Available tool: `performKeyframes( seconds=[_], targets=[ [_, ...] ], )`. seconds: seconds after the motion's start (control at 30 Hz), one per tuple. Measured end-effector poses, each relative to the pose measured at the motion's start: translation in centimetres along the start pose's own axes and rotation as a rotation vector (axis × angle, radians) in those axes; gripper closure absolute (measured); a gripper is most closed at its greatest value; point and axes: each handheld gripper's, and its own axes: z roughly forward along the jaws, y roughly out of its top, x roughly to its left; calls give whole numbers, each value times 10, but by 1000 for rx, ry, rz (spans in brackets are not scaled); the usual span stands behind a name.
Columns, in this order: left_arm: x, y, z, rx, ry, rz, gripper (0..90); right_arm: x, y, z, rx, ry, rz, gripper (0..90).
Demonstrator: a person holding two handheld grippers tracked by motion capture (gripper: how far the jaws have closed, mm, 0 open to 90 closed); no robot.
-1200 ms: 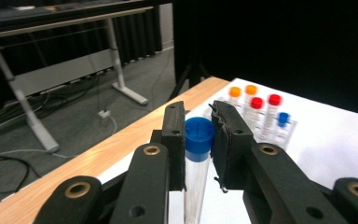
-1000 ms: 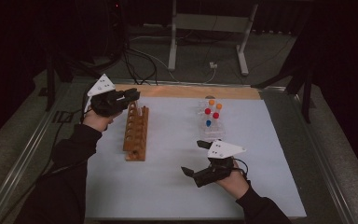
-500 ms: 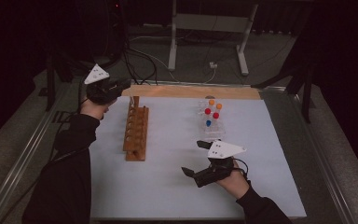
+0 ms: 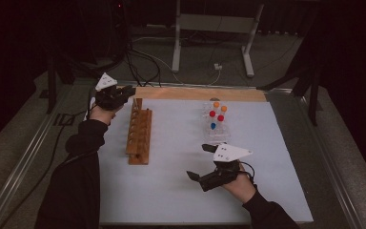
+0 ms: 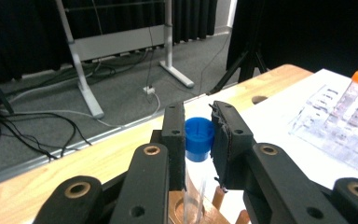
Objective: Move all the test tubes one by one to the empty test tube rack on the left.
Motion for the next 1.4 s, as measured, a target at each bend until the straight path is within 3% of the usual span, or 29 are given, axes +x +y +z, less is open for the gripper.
performKeyframes(
  seconds=[0.43, 0.83, 1.0, 1.03, 1.1, 1.13, 1.27, 1.4],
  targets=[
    [-2, -29, 13, 45, 13, -8, 771, 1, 0, -1, 6, 7, 1, 0],
    [-6, -35, 19, 63, 16, 30, 769, 1, -1, 0, 10, 7, -2, 0],
    [-4, -34, 19, 65, 7, 5, 759, 0, -1, -1, 6, 8, -1, 0],
    [-3, -34, 18, 65, 11, 2, 746, 0, 0, -1, 4, 8, -1, 0],
    [-2, -32, 16, 61, 21, -16, 627, 0, 0, -1, -5, 6, -6, 0],
    [-1, -30, 14, 58, 4, -34, 599, -1, 0, -2, -5, 7, -13, 0],
    [-3, -22, 2, 38, -11, -44, 442, -2, 0, -2, -17, 9, -39, 0],
    [-9, -15, -15, 1, -51, -71, 299, -5, 1, -4, -27, -3, -38, 0]
  ],
)
